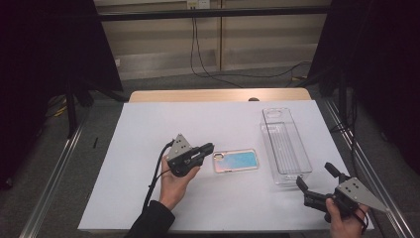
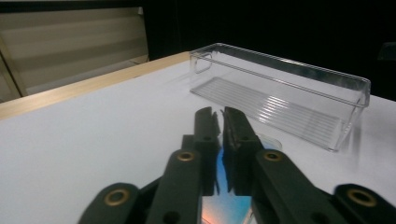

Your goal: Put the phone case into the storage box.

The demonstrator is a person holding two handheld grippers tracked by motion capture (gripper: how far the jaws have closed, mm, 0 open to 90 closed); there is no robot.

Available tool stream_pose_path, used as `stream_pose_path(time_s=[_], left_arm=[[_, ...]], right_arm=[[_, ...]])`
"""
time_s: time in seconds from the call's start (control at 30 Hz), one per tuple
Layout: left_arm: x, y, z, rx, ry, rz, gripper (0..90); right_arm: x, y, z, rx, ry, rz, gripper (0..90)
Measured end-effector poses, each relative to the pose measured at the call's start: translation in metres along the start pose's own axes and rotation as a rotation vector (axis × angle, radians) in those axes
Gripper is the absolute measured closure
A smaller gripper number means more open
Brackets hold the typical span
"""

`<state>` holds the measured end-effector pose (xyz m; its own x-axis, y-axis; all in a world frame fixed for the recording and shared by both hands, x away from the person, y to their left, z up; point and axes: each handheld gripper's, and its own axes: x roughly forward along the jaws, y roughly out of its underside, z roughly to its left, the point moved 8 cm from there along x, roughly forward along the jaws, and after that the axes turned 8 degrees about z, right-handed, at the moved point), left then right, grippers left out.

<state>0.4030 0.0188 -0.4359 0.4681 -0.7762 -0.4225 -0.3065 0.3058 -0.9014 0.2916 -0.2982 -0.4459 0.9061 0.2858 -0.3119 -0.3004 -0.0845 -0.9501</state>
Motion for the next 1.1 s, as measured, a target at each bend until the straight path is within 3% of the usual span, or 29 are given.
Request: stream_pose_path(time_s=[0.2, 0.4, 0.5, 0.77, 0.9, 1.1], left_arm=[[0.002, 0.001, -0.004, -0.006, 0.04, 0.03, 90.0], [0.009, 0.005, -0.013, 0.005, 0.09, 0.133, 90.0], [0.011, 0.006, -0.014, -0.02, 0.108, 0.194, 90.0], [0.019, 0.009, -0.017, -0.032, 0.163, 0.34, 90.0], [0.023, 0.015, -0.02, -0.028, 0.22, 0.404, 90.0], [0.029, 0.029, -0.024, -0.025, 0.238, 0.51, 90.0]], right_arm=[[0.0, 0.0, 0.0, 0.0, 0.0, 0.0, 0.0], [0.0, 0.0, 0.0, -0.002, 0.002, 0.001, 0.0], [0.0, 0.0, 0.0, -0.002, 0.003, 0.0, 0.0], [0.0, 0.0, 0.0, -0.005, -0.001, 0.002, 0.0], [0.0, 0.0, 0.001, -0.006, -0.003, 0.002, 0.0], [0.001, 0.0, 0.002, -0.009, -0.005, 0.004, 0.0]])
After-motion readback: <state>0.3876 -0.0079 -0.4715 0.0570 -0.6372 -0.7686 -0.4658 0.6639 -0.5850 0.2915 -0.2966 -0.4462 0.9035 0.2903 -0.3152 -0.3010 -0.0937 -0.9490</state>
